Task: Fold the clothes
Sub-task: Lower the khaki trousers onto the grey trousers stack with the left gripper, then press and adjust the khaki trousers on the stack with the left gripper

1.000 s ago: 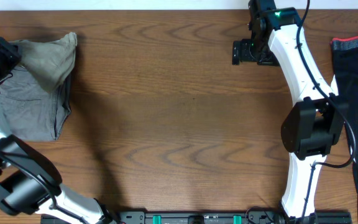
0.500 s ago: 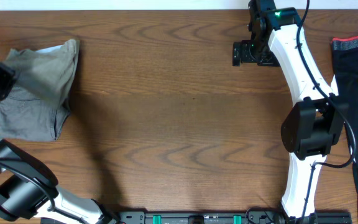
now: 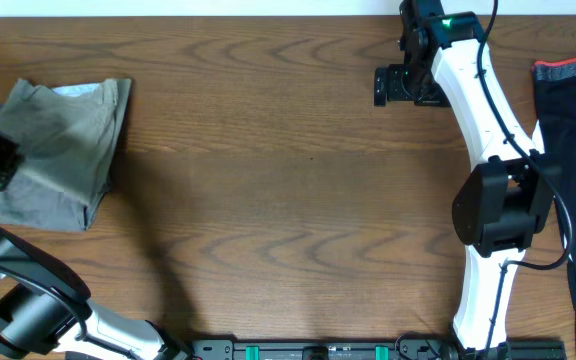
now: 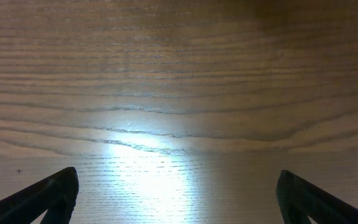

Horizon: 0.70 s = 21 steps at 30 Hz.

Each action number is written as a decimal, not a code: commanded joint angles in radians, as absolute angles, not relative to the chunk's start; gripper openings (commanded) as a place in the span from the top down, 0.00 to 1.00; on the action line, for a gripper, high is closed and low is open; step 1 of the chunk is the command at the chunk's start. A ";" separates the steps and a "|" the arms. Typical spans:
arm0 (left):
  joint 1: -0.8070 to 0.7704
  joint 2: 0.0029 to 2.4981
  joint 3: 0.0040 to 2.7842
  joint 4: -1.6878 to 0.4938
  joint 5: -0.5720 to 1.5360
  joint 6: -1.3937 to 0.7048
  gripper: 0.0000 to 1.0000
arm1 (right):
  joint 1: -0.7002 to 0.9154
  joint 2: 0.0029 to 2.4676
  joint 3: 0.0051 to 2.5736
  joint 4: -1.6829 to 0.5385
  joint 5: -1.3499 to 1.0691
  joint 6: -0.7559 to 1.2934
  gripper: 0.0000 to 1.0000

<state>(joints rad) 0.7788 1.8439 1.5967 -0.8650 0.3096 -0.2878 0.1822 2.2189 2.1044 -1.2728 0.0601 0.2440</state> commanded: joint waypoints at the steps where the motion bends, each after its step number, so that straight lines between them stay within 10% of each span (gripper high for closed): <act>1: 0.789 1.822 1.618 -0.889 0.147 -0.340 0.52 | 0.175 2.216 2.119 -1.276 0.071 0.230 0.01; 3: 0.789 1.822 1.616 -0.888 0.137 -0.350 0.33 | 0.175 2.216 2.119 -1.276 0.071 0.230 0.01; 21: 0.792 1.884 1.539 -0.905 0.216 -0.479 0.15 | 0.175 2.216 2.119 -1.283 0.071 0.227 0.01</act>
